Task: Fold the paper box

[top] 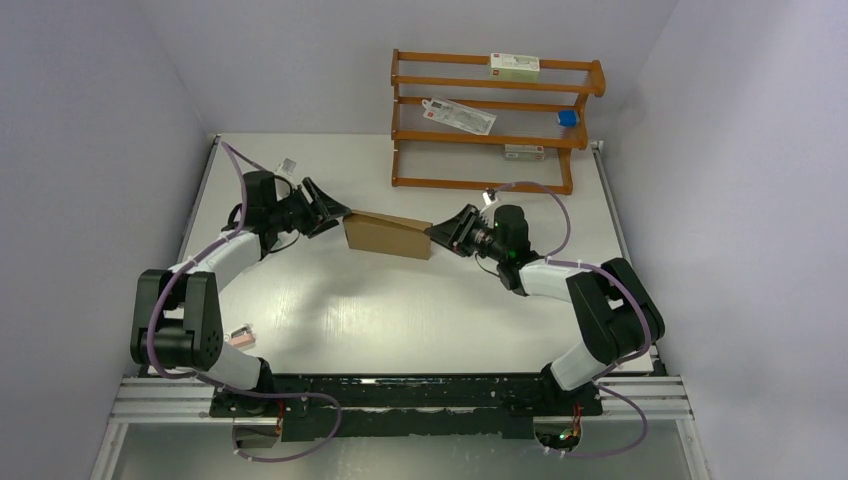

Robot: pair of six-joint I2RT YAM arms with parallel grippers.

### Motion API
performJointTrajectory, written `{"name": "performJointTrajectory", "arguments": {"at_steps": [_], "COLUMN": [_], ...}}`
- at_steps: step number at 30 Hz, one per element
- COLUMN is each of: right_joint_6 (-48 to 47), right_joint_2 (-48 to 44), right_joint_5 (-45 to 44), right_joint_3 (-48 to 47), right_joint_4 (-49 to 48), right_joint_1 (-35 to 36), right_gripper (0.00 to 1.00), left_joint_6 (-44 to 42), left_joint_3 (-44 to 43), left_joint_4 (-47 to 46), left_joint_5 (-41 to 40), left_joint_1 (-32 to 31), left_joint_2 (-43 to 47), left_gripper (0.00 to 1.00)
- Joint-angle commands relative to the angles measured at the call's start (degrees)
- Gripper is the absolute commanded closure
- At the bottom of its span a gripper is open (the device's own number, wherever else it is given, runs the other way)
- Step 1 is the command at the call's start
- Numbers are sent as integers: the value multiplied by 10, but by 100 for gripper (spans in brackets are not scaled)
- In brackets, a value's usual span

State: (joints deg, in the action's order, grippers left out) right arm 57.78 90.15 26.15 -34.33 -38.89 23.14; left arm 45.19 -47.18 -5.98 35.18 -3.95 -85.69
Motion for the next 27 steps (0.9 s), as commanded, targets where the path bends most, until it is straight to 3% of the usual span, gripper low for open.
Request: {"name": "performJointTrajectory", "arguments": {"at_steps": [1,7,19,27], "right_joint_6": [-21,-20,-26,-86], "right_joint_2": [25,31,38,45], "right_joint_5": [-21,-18,-29,-61], "right_joint_3": [5,9,11,-10], "right_joint_4": [74,70,86,145], "right_joint_1": [3,4,4,7], "right_gripper": [81,81,82,83], "left_joint_6": [-3,2,-56,-94], "left_joint_3": [13,40,76,92], "left_joint_4": [-32,-54,15,59], "left_joint_5": [20,23,-45,-126], "left_joint_1": [5,17,33,13], "left_joint_2": [-1,-19,-29,-20], "left_gripper": [41,64,68,73]}}
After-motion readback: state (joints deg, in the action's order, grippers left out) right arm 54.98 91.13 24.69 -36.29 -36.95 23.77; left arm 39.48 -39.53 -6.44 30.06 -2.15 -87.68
